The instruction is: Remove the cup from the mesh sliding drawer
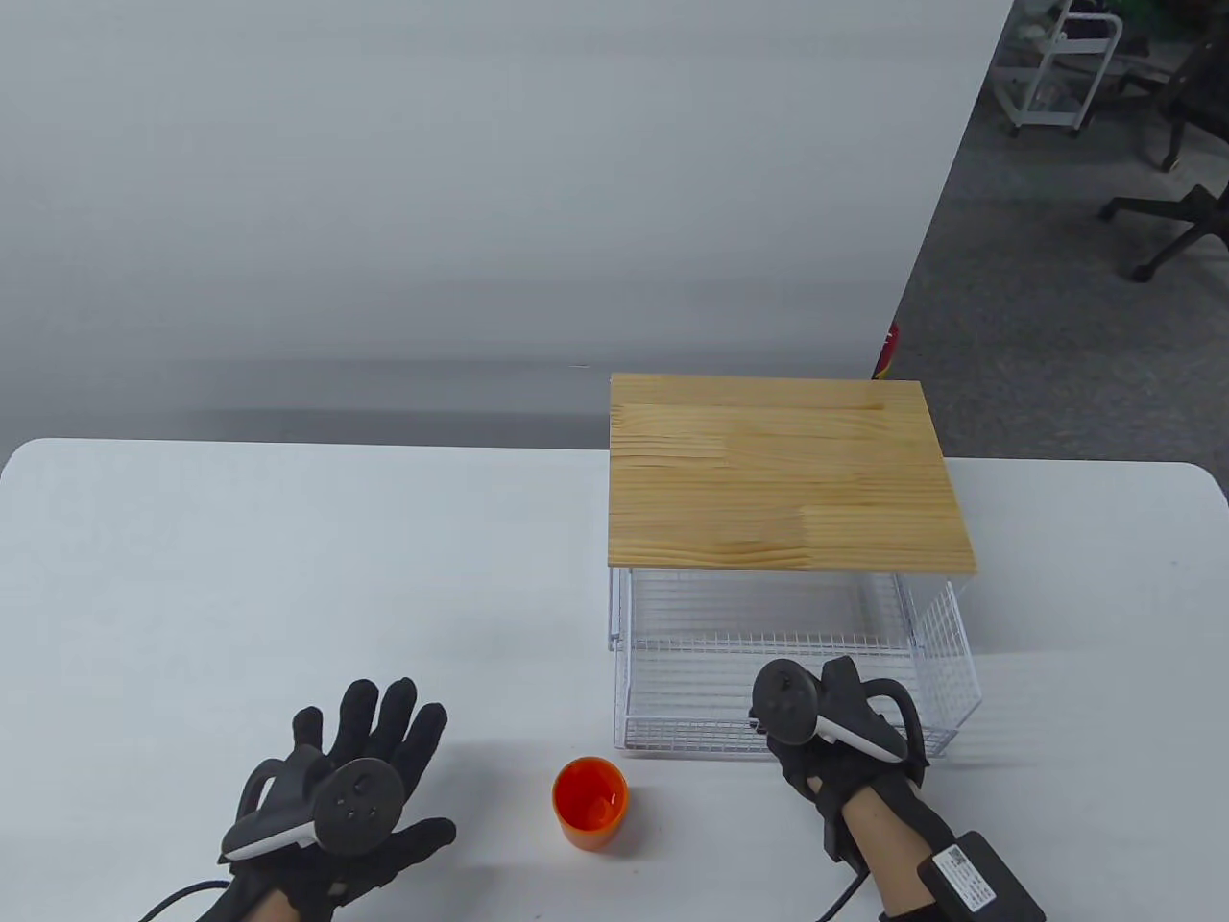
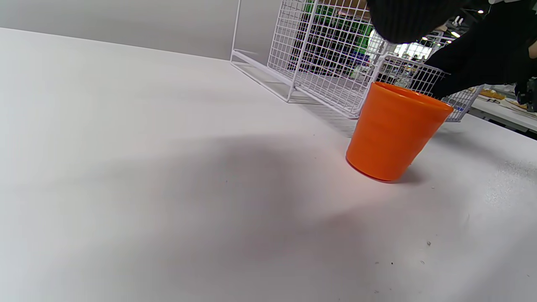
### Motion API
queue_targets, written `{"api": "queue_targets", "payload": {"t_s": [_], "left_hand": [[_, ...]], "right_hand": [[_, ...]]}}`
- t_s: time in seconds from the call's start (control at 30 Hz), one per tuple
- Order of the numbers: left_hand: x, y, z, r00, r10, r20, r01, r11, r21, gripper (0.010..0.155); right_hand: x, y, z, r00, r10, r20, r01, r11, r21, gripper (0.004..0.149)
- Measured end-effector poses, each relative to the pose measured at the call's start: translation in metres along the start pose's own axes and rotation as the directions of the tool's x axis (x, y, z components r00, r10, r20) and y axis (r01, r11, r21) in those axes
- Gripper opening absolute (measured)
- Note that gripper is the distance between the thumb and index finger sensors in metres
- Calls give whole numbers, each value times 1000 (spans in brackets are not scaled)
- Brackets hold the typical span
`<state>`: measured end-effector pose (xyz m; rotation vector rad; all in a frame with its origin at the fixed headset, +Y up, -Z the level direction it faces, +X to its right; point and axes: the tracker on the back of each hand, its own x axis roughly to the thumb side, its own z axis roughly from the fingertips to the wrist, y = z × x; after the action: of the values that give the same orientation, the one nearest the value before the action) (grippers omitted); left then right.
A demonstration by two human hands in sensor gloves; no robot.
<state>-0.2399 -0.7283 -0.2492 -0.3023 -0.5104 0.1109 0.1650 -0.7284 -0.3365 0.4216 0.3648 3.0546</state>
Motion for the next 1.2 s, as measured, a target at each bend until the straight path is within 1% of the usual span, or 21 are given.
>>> {"api": "queue_targets", "payload": {"t_s": [0.23, 0.63, 0.8, 1.2], "left_hand": [[0, 0, 0, 1000, 3, 5, -3, 1000, 0, 96], [0, 0, 0, 1000, 0, 5, 0, 1000, -9, 95], [0, 0, 0, 1000, -2, 3, 2, 1000, -10, 96], [-1, 0, 0, 1000, -2, -1, 2, 1000, -7, 95]], "right_hand": [[0, 0, 1, 1000, 18, 0, -18, 999, -50, 23], [0, -1, 2, 1000, 28, 7, -27, 997, -71, 24], [1, -2, 3, 999, 45, 18, -42, 992, -115, 25], [2, 0, 1, 997, 80, 1, -79, 985, -152, 26]]}}
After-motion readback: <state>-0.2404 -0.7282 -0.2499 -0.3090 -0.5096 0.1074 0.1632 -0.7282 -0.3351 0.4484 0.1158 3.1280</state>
